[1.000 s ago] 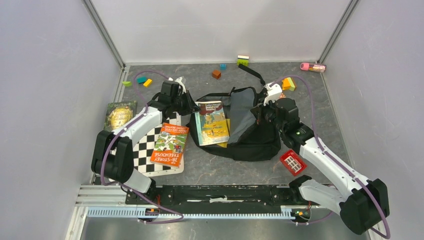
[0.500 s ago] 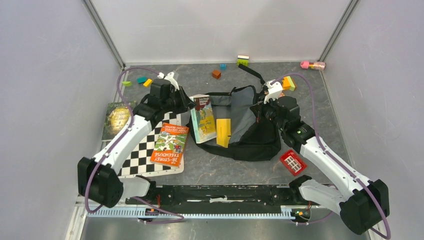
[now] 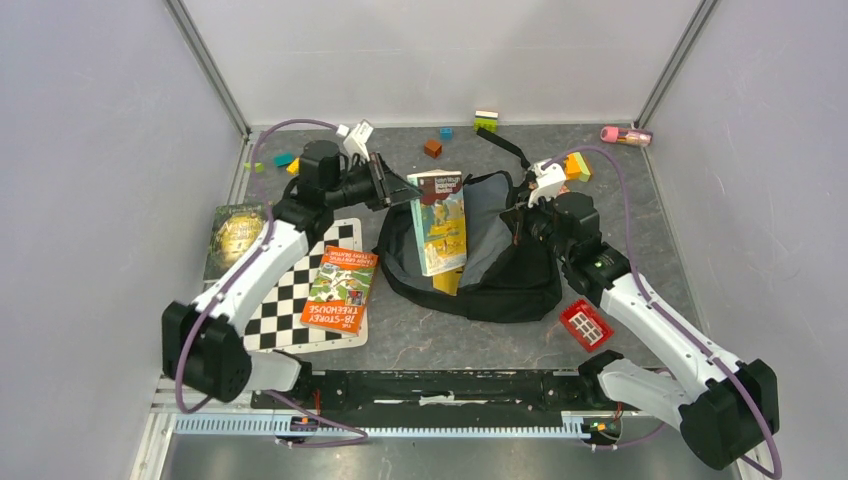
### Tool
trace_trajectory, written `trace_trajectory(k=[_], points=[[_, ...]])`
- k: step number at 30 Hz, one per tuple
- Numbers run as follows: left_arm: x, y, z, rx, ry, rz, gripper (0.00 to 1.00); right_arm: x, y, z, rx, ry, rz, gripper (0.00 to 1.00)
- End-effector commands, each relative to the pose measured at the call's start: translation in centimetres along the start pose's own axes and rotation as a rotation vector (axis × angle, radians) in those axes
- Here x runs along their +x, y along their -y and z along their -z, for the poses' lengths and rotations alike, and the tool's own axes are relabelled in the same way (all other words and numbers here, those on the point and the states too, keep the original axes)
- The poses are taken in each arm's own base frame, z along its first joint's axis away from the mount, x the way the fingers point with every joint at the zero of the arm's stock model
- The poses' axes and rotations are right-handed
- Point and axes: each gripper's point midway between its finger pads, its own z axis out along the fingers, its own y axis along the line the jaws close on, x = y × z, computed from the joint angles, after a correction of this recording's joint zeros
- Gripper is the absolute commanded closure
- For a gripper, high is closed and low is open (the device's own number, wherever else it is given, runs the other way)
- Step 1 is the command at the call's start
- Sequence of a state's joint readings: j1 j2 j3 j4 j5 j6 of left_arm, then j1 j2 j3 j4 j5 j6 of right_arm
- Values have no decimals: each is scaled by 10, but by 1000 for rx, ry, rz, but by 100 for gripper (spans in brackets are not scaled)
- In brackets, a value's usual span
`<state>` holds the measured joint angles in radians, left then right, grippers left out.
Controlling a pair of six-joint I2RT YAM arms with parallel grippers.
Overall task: Pack the student bag
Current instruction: Place the book in the student bag.
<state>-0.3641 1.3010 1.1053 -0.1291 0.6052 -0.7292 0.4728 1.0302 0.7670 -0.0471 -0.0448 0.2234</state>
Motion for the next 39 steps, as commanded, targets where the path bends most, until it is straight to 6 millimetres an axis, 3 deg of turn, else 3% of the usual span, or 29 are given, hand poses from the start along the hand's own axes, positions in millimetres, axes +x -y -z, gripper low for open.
trace_trajectory(k=[1,5,8,14,18,20,24,33,39], points=[[15,-7,-31,181,-111,58,98,-53,-4,11,1,153,0,100],[31,-50,-51,120,-169,75,98,-55,-2,14,11,161,3,100],[33,-86,-56,-28,-169,35,98,-55,-2,16,10,164,3,100],[34,-171,-48,-448,-132,29,98,-55,-2,17,10,166,0,100],[39,-198,-40,-598,-98,46,98,-56,-3,17,10,169,0,100],[47,-195,-46,-606,-99,36,98,-54,-2,16,10,163,-3,100],[71,-168,-75,-541,-115,22,98,-49,-5,12,-7,156,-20,100],[87,-120,-134,-401,-39,76,98,-37,-23,-3,-59,134,-48,100],[97,-93,-162,-332,31,111,98,-34,-30,-10,-61,127,-44,100]])
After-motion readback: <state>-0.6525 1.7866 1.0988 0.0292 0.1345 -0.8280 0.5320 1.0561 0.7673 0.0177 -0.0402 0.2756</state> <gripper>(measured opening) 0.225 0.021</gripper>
